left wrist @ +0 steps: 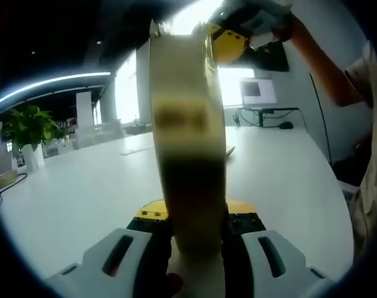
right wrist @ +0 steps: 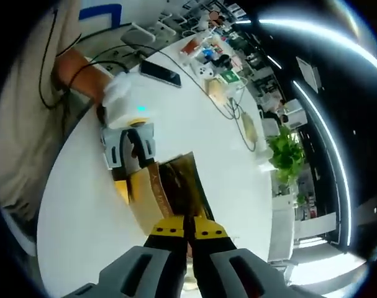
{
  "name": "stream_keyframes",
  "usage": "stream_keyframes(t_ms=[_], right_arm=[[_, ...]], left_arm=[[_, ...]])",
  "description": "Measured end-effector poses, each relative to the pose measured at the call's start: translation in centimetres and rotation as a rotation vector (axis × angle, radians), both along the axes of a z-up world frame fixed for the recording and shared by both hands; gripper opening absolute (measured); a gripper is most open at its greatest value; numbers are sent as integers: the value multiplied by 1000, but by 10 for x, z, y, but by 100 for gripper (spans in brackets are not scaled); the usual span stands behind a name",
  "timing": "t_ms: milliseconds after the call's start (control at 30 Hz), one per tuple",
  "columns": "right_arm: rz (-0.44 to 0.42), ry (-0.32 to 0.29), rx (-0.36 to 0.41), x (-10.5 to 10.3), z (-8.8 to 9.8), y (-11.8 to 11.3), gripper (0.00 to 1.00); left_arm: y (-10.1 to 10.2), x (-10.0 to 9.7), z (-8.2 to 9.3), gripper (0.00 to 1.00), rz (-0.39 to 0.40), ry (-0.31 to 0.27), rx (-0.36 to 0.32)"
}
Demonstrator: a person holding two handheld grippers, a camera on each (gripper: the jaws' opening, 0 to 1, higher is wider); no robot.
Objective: Extract single mask from mask box in order stack masks on table
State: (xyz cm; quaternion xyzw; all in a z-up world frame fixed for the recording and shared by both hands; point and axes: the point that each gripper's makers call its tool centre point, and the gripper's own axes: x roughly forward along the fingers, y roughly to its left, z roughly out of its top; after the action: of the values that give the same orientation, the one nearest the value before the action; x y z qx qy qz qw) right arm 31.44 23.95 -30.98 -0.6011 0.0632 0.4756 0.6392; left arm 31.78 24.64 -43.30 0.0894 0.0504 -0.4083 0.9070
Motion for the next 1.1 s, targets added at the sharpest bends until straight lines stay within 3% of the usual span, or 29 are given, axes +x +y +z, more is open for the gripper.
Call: stream_keyframes(t_ms=[400, 433, 767, 1100], right_arm=[[12, 21, -76, 1, -4, 2, 0], [-27, 38, -50, 1, -6, 1, 0], [-37, 1, 14, 3, -1, 2, 0], [-45, -38, 109, 6, 26, 1, 0]], left_arm=[[0, 0, 0, 21, -2, -1, 1], [1, 1, 0, 21, -1, 0, 1], [1, 1, 0, 21, 0, 5, -4], [0, 0, 0, 21, 1, 6, -4]])
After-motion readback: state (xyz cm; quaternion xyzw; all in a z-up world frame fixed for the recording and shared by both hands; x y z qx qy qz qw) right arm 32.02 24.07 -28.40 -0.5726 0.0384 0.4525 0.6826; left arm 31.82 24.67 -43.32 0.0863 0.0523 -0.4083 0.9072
